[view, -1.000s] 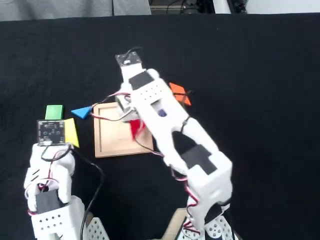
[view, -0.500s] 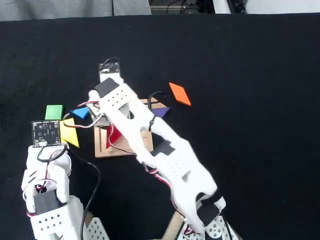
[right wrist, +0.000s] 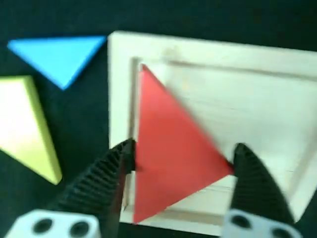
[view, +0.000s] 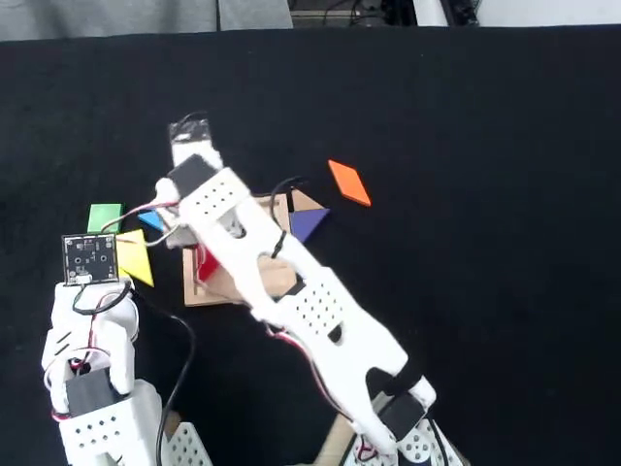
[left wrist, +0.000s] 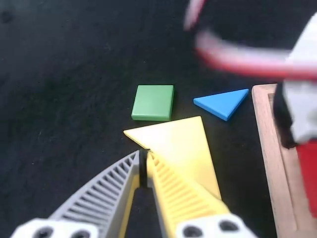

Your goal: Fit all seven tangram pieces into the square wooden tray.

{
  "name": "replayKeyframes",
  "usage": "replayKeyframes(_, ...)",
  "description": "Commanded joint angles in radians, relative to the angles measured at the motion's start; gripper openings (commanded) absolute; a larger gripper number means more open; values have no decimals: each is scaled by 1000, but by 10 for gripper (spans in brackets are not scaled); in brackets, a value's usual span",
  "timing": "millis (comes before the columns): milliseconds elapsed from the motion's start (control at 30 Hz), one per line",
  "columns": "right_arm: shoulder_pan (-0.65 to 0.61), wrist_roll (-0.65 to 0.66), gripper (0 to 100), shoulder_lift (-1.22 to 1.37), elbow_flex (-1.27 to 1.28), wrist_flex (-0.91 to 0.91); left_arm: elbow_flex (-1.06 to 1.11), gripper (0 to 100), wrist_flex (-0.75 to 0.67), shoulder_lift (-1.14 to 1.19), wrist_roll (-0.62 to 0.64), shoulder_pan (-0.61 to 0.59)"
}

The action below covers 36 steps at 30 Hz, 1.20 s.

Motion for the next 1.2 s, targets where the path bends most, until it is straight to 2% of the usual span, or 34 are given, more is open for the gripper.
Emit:
replayKeyframes(0, -57, 77, 389, -45, -58, 38, 10, 39, 2, -9, -2, 5)
replayKeyframes(133, -49, 84, 348, -70, -58, 38, 12, 39, 2, -9, -2, 5)
replayKeyframes(267, 20, 112, 293, -133, -56, 40, 12, 39, 2, -9, -2, 5)
replayKeyframes(333, 86, 161, 233, -193, -36, 40, 12, 39, 2, -9, -2, 5)
replayKeyframes(467, 190, 270, 27, -334, 96, 38, 12, 39, 0, -9, -2, 5)
replayKeyframes(500, 204, 321, 6, -361, 140, 38, 13, 39, 0, -9, -2, 5)
replayKeyframes(600, 233, 451, 25, -430, 318, 35, 13, 39, 0, -9, -2, 5)
replayKeyframes(767, 241, 526, 11, -437, 570, -18, 13, 39, 0, -9, -2, 7)
replayKeyframes(1167, 163, 532, 11, -430, 690, -201, 15, 39, 0, -9, -2, 7)
